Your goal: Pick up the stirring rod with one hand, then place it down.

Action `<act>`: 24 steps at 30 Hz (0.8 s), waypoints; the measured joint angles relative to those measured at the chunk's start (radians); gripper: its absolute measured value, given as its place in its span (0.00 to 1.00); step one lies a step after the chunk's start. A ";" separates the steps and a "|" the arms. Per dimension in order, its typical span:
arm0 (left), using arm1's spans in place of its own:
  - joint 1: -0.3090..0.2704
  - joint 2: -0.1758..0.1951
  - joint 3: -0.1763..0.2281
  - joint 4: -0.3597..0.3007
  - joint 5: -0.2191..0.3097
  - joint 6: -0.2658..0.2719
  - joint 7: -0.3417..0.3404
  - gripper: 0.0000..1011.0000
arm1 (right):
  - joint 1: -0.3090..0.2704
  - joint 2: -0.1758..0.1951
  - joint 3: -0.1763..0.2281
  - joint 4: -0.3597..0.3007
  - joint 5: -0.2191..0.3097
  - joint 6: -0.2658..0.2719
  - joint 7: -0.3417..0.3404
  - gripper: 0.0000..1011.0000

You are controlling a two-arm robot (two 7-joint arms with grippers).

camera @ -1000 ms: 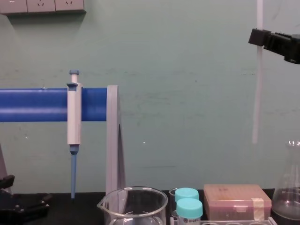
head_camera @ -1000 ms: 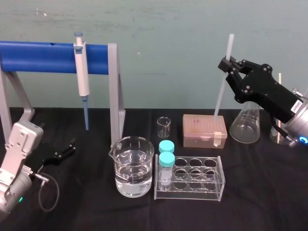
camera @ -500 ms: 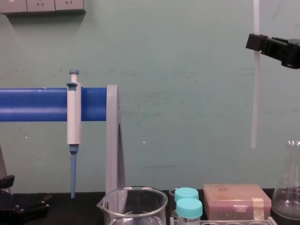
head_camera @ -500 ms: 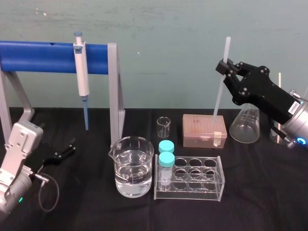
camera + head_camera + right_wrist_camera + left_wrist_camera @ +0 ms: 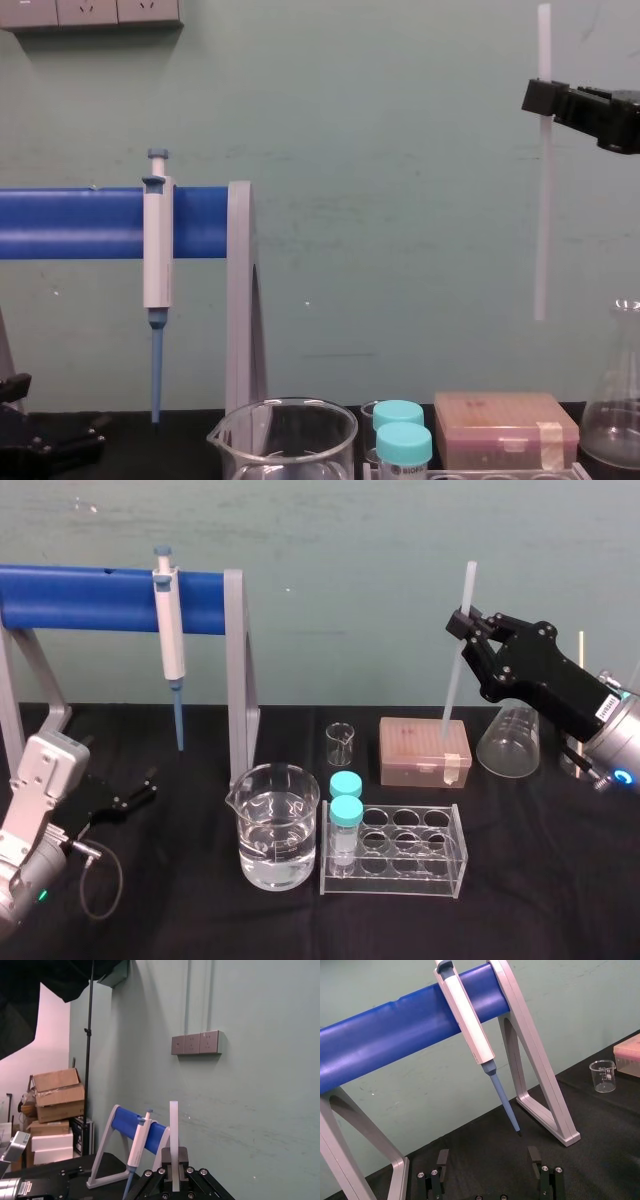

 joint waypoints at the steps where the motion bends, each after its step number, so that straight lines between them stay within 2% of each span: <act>1: 0.000 0.000 0.000 0.000 0.000 0.000 0.000 0.99 | 0.000 -0.001 0.000 0.000 0.000 -0.001 0.000 0.07; 24: 0.000 0.000 0.000 0.000 0.000 0.000 0.000 0.99 | -0.016 -0.002 0.008 -0.018 -0.008 -0.011 -0.007 0.07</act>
